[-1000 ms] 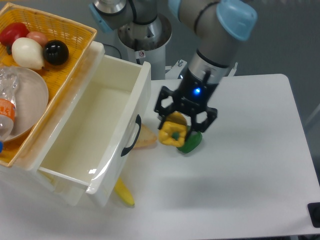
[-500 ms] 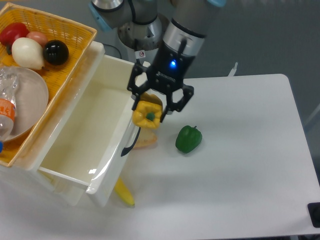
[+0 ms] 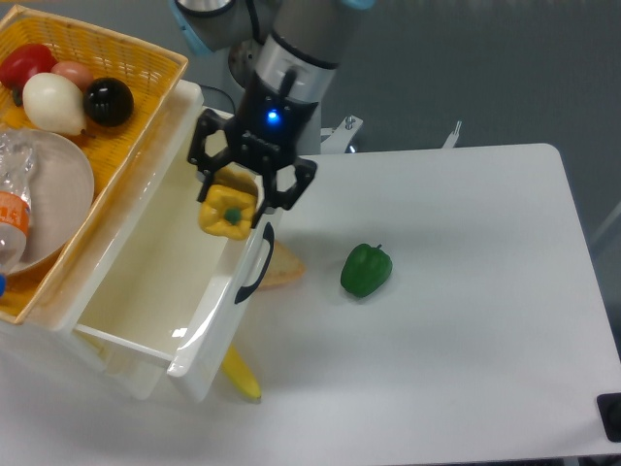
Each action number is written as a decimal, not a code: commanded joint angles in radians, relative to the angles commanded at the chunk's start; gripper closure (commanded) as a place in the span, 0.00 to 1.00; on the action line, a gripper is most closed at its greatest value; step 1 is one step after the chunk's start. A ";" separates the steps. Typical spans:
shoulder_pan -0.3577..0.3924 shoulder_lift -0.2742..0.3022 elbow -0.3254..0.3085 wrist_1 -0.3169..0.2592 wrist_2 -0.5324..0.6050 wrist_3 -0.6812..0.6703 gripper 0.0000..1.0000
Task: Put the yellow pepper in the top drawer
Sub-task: 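Lower the yellow pepper into the drawer and open the gripper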
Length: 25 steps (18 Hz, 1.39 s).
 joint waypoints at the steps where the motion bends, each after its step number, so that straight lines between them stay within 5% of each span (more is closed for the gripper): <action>1: -0.008 0.002 -0.008 0.002 0.002 0.002 0.74; 25: -0.112 -0.080 -0.042 0.014 0.138 0.012 0.65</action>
